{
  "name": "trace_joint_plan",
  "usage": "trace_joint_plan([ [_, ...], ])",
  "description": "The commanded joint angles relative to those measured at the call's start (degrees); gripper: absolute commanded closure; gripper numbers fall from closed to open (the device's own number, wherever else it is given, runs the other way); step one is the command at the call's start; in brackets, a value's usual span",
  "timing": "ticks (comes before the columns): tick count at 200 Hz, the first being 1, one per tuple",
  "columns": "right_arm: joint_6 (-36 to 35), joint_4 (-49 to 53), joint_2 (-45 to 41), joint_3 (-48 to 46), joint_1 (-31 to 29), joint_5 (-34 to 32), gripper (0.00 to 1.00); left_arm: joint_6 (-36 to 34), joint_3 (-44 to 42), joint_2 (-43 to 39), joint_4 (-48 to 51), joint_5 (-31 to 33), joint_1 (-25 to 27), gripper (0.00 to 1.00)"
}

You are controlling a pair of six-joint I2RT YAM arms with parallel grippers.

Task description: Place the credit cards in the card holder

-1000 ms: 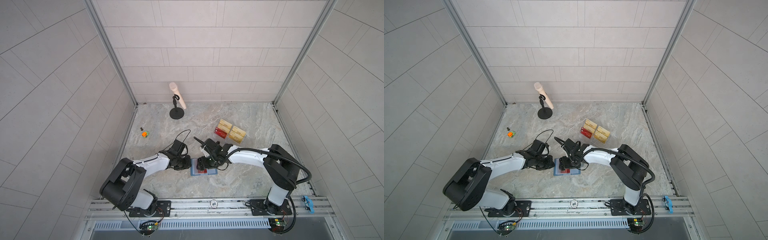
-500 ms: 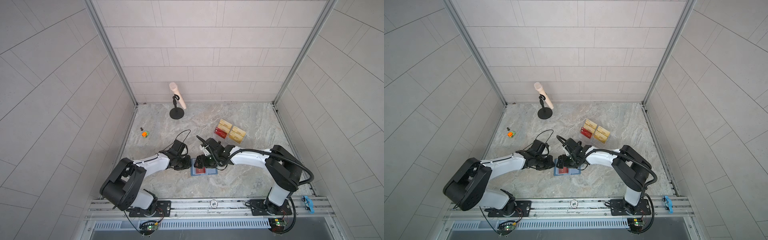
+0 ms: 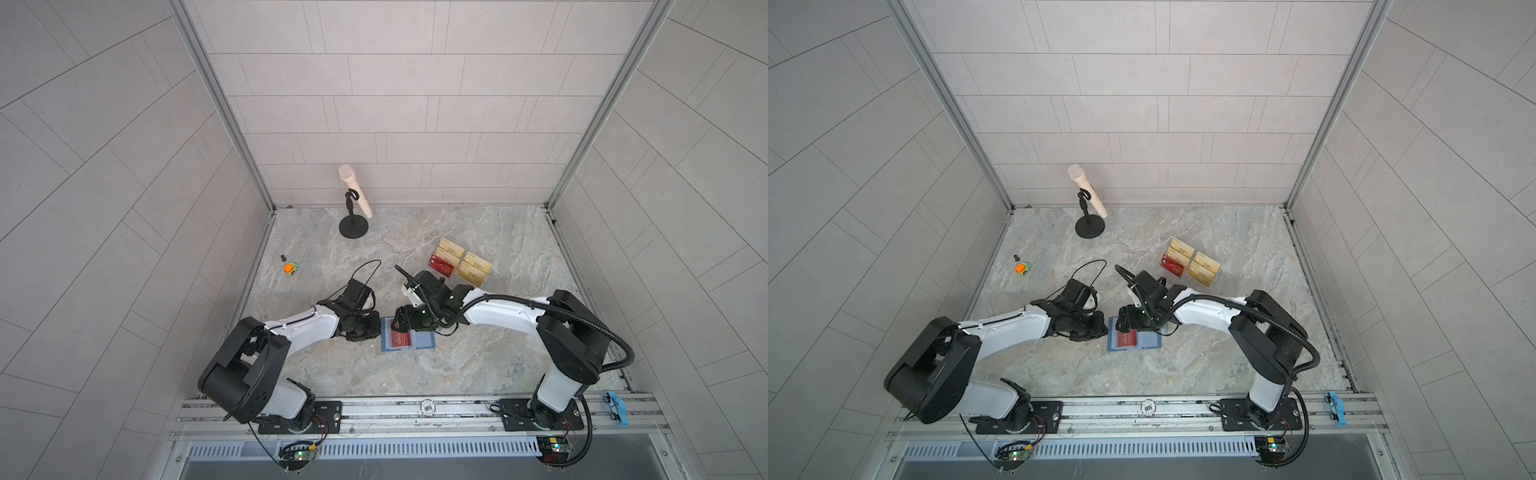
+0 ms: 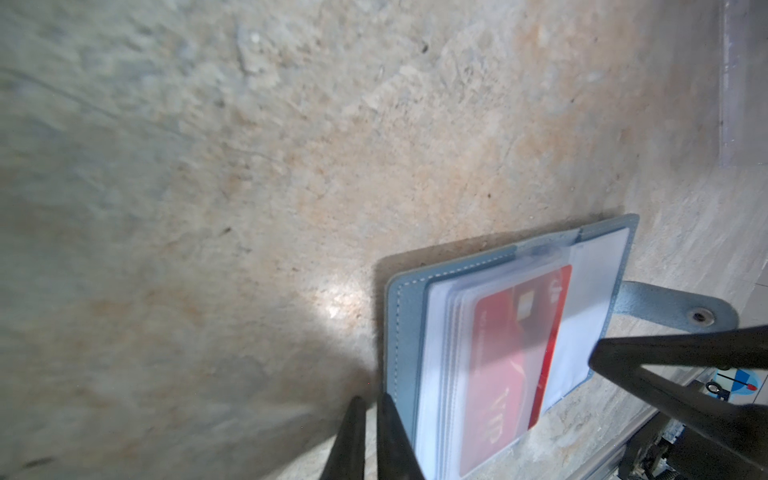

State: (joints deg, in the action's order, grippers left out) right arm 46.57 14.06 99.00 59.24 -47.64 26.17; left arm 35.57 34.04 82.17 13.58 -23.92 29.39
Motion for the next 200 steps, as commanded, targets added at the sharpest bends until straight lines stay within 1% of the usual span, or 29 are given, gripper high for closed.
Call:
trace_joint_plan([
  [1, -1.09, 2.71, 1.63, 1.2, -0.56, -1.15, 0.28, -0.91, 1.29, -0.74, 1.62, 0.91, 0.21, 0.86],
  [18, -2.6, 4.78, 2.52, 2.64, -0.98, -2.07, 0.27, -0.92, 1.24, -0.46, 1.29, 0.82, 0.22, 0.86],
  [35, -3.06, 4.98, 3.57, 3.4, -1.4, -1.4, 0.27, -0.59, 0.78, -0.08, 0.68, 0.56, 0.17, 0.86],
  [113, 0.56, -1.23, 3.82, 2.68, -1.82, 2.14, 0.27, -0.12, -0.36, 0.89, -1.1, -0.42, 0.32, 0.88],
  [136, 0.98, -2.09, 2.53, 2.05, -1.6, 2.3, 0.27, -0.24, 0.31, 0.84, -0.56, -0.42, 0.32, 0.87],
  [145, 0.01, -0.38, 1.97, 2.22, -1.33, 1.55, 0.27, -0.55, 0.65, 0.81, 0.21, -0.29, 0.32, 0.87],
  [168, -3.86, 6.01, -0.11, 2.2, -0.86, -2.7, 0.27, -1.53, 1.58, -1.28, 3.95, 2.23, 0.07, 0.85],
  [185, -4.36, 5.72, -2.79, 0.05, 0.47, -2.81, 0.28, -2.59, 2.36, -4.32, 7.25, 5.04, 0.06, 0.83],
  [200, -5.35, 5.66, -4.54, -0.89, 1.52, -2.57, 0.28, -3.19, 2.83, -6.9, 8.47, 5.24, 0.06, 0.8],
])
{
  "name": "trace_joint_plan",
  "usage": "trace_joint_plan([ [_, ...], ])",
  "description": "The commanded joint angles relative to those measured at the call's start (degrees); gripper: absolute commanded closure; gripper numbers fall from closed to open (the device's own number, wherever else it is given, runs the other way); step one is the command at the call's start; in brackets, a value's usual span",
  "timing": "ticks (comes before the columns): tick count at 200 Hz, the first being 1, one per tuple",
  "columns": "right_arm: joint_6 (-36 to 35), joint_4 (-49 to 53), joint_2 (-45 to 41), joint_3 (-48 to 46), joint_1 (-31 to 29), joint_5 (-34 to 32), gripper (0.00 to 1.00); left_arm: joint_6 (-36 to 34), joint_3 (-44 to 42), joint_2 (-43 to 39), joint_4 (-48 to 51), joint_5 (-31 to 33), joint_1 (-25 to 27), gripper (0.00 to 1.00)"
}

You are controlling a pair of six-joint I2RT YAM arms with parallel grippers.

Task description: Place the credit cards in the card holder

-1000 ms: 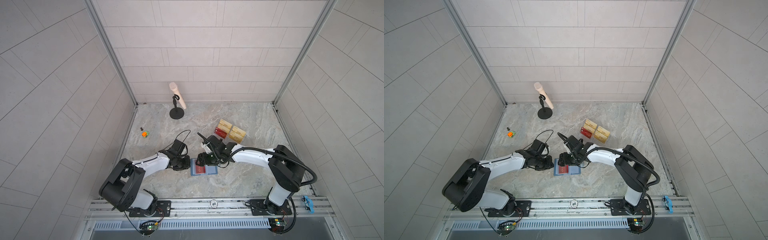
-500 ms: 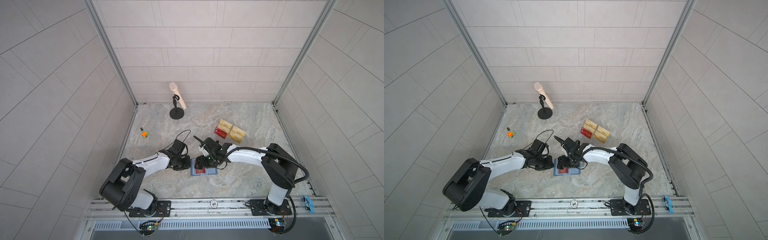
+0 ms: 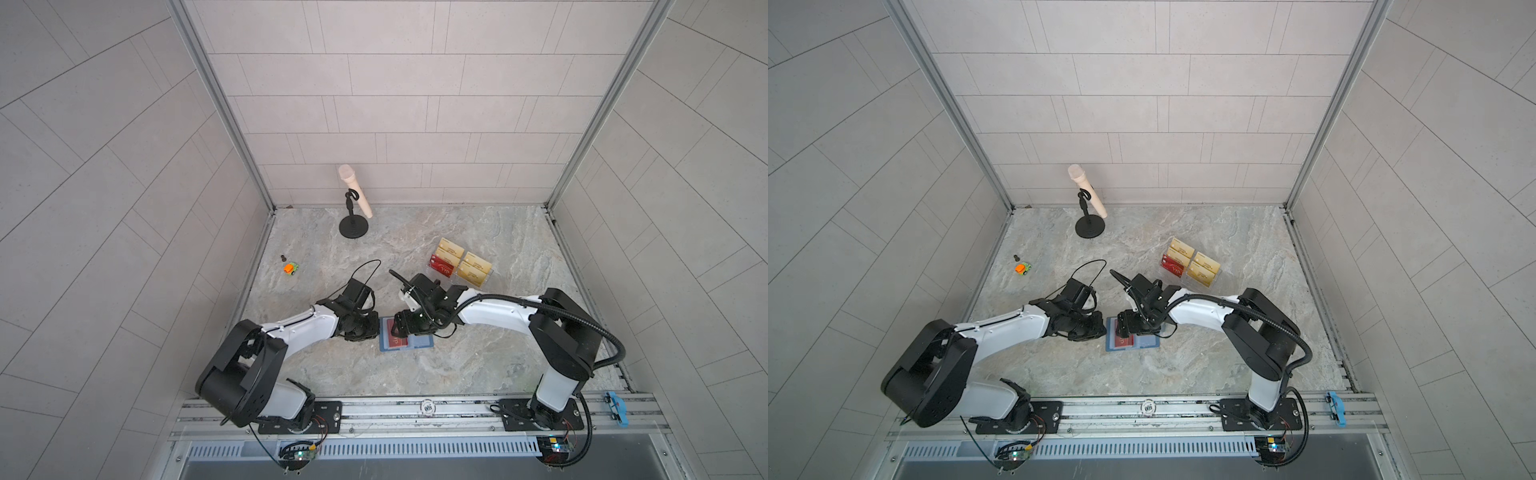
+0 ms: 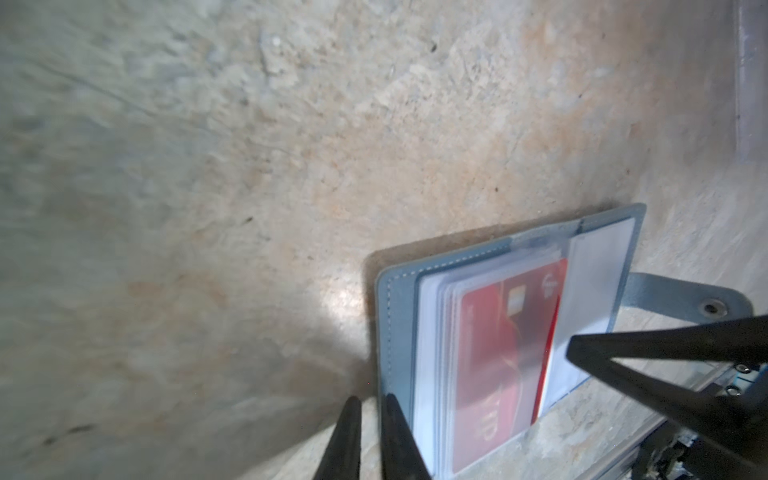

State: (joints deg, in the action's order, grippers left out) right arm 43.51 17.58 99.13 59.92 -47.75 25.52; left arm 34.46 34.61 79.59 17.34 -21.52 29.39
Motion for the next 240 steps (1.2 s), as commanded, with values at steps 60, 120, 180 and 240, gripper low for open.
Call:
trace_joint_plan([
  [60, -7.55, 4.09, -4.27, -3.31, 4.8, -1.76, 0.67, 6.26, 2.74, -1.07, -11.51, -11.46, 3.17, 0.71],
  [120, -9.29, 2.73, -1.95, -6.01, 5.91, -3.9, 0.79, 15.55, 1.6, 8.5, -28.9, -16.01, 4.85, 0.59],
  [180, -9.14, 3.86, -0.43, -6.95, 6.08, -5.72, 0.8, 16.71, 1.96, 13.16, -31.61, -17.36, 5.55, 0.6],
  [240, -8.35, 3.69, -0.65, -7.72, 6.17, -6.02, 0.8, 17.73, 1.78, 16.77, -33.68, -18.12, 5.77, 0.61],
])
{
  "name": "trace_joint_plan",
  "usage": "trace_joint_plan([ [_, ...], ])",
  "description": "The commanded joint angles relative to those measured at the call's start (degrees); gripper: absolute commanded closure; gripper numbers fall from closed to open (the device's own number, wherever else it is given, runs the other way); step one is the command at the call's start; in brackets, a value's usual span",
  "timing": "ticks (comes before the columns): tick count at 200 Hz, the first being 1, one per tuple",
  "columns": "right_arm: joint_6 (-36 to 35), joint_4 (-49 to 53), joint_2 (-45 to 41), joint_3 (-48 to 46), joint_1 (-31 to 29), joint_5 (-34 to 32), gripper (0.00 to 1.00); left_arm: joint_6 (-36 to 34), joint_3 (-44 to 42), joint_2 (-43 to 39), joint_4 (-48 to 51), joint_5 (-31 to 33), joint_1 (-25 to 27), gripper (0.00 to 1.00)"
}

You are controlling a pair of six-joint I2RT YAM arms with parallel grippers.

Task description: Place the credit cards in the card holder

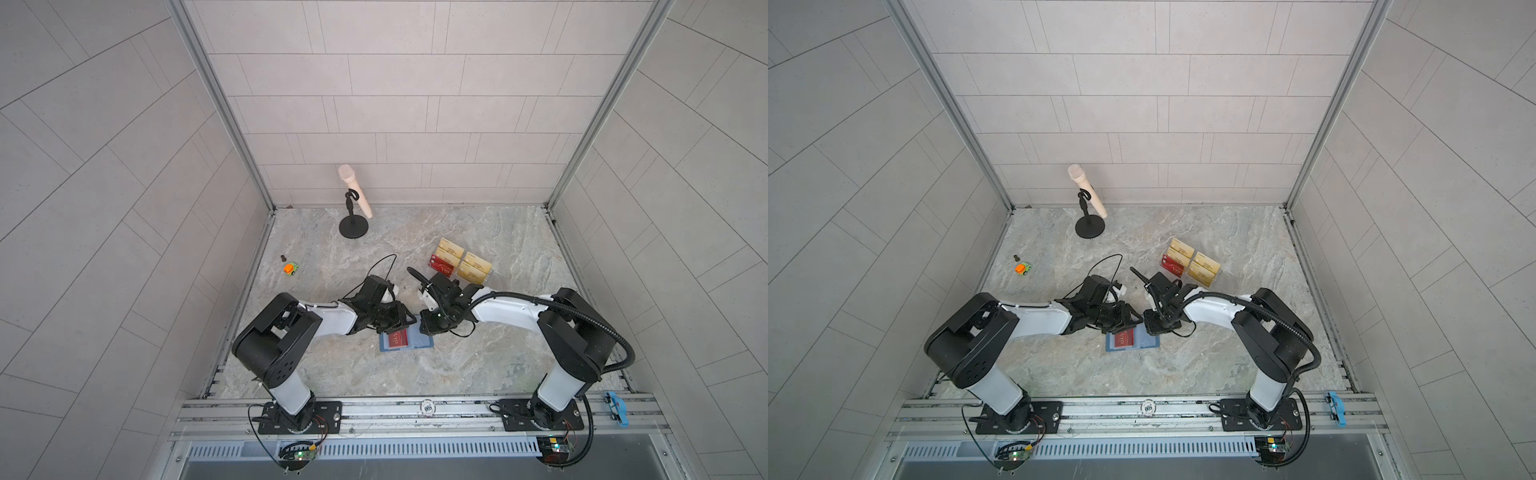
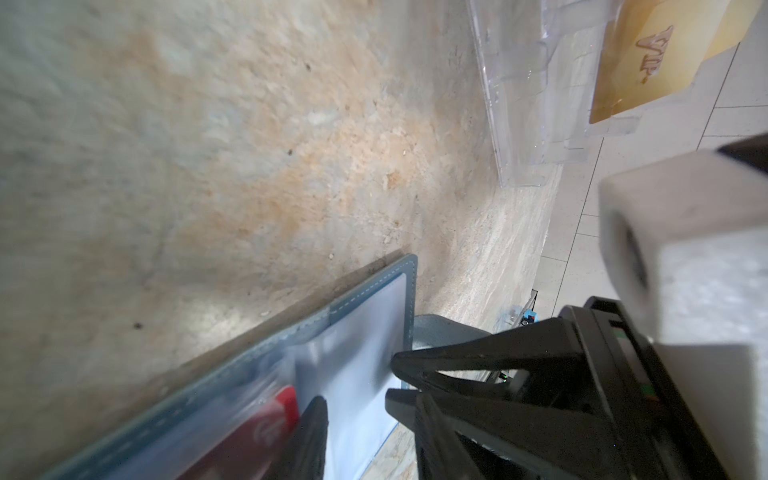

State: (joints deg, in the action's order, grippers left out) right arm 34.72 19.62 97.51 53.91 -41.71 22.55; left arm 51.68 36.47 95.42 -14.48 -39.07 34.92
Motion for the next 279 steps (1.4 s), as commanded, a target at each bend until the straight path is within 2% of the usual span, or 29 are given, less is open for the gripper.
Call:
trace_joint_plan([
  [1, 0.48, 1.65, 0.99, -1.71, 0.14, -3.04, 0.8, 0.52, -0.08, 0.97, -1.91, -0.57, 0.24, 0.61],
  [136, 0.61, 1.15, 0.9, -1.81, 0.06, -2.95, 0.8, 2.59, -2.9, 0.86, -5.76, -2.54, 0.59, 0.64],
  [279, 1.51, 1.3, 0.84, -1.7, 0.14, -3.55, 0.8, 9.71, -7.56, 0.91, -18.23, -4.0, 0.59, 0.71],
])
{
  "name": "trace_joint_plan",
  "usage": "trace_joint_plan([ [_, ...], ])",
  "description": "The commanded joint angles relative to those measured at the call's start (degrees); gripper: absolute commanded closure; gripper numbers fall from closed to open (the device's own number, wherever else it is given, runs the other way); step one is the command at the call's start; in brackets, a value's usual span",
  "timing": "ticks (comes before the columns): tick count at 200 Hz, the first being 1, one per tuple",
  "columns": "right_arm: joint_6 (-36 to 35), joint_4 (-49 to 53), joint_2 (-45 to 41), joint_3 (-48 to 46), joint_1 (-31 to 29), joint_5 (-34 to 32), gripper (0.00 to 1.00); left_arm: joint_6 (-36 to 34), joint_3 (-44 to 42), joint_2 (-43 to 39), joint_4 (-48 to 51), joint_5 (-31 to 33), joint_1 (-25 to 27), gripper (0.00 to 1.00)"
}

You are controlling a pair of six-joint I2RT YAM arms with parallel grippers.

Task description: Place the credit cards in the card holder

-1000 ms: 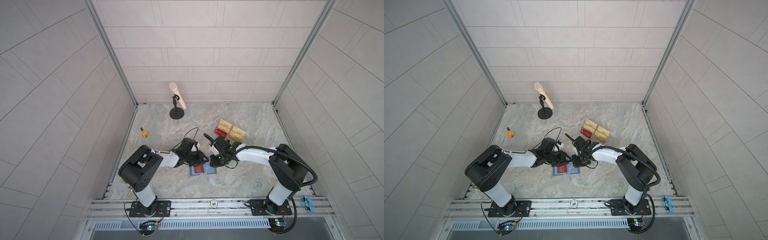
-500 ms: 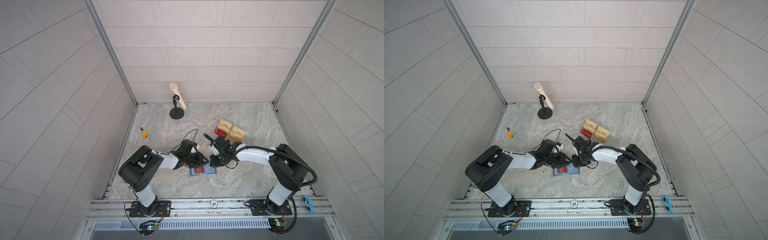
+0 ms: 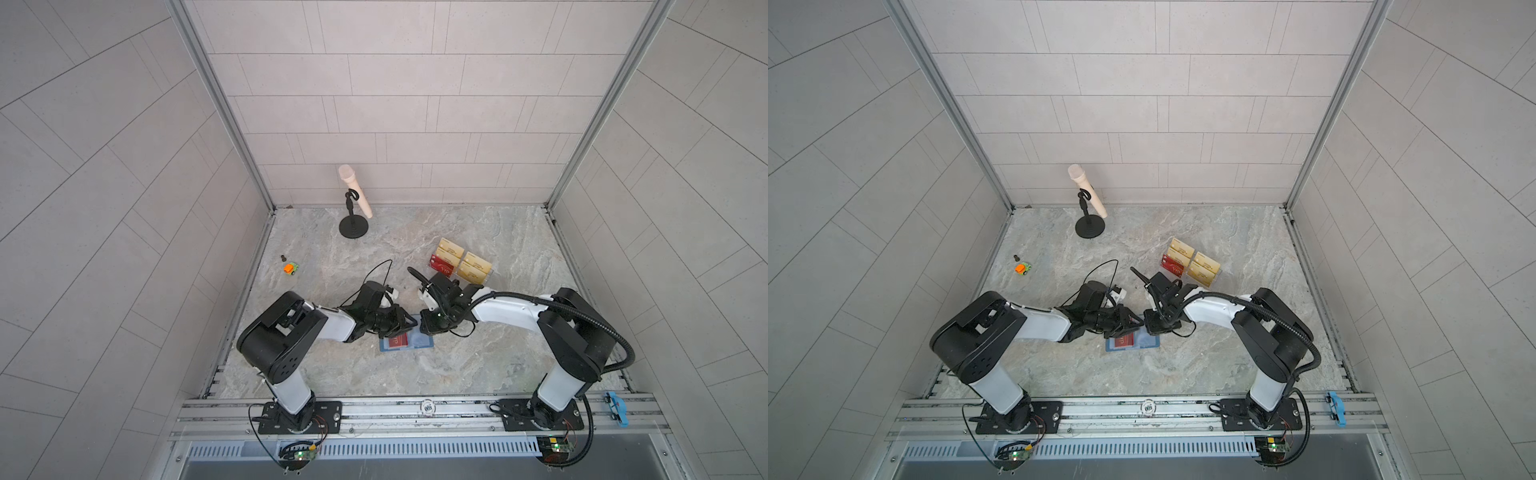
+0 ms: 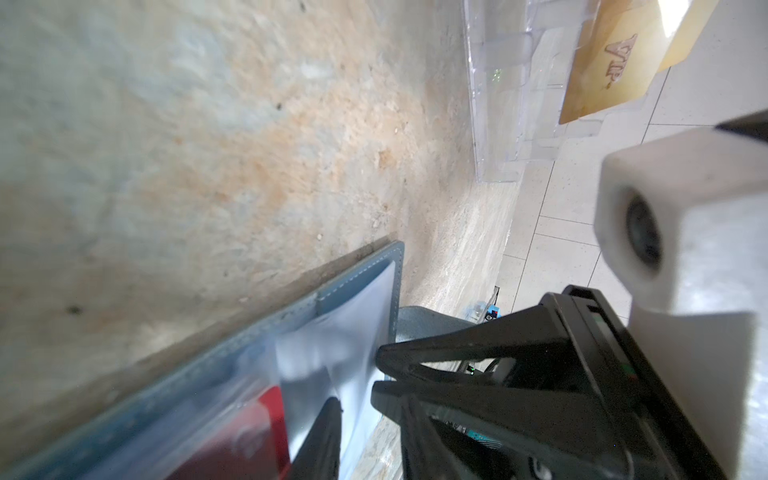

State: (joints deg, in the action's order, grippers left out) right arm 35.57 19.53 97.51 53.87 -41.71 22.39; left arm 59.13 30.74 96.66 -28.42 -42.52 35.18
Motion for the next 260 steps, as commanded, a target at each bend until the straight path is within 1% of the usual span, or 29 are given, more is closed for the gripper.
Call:
trace_joint_plan([
  [1, 0.65, 1.39, 0.79, -1.66, 0.14, -3.4, 0.8, 2.32, -1.92, -0.33, -4.37, -0.55, 0.33, 0.71],
  [70, 0.59, 1.3, 0.98, -1.55, 0.07, -3.32, 0.8, 5.23, -4.07, -0.07, -8.54, 0.07, 0.46, 0.71],
  [110, 0.6, 1.21, 1.1, -1.51, 0.13, -3.32, 0.81, 8.08, -5.58, 0.31, -12.61, 0.16, 0.5, 0.73],
  [145, 0.45, 1.38, 1.1, -1.25, 0.14, -3.23, 0.81, 8.45, -5.87, 0.52, -12.56, 0.6, 0.51, 0.72],
  [171, 0.46, 1.39, 1.1, -1.32, 0.12, -3.22, 0.82, 8.59, -5.44, 1.54, -12.67, 0.67, 0.72, 0.74],
  [205, 0.73, 1.28, 0.58, -1.45, 0.06, -3.32, 0.83, 6.79, -4.13, 1.89, -9.92, 1.1, 1.13, 0.77],
  [260, 0.55, 1.74, -0.48, -1.18, 0.02, -3.66, 0.84, 5.79, -3.16, 1.78, -8.1, 1.21, 1.12, 0.87],
])
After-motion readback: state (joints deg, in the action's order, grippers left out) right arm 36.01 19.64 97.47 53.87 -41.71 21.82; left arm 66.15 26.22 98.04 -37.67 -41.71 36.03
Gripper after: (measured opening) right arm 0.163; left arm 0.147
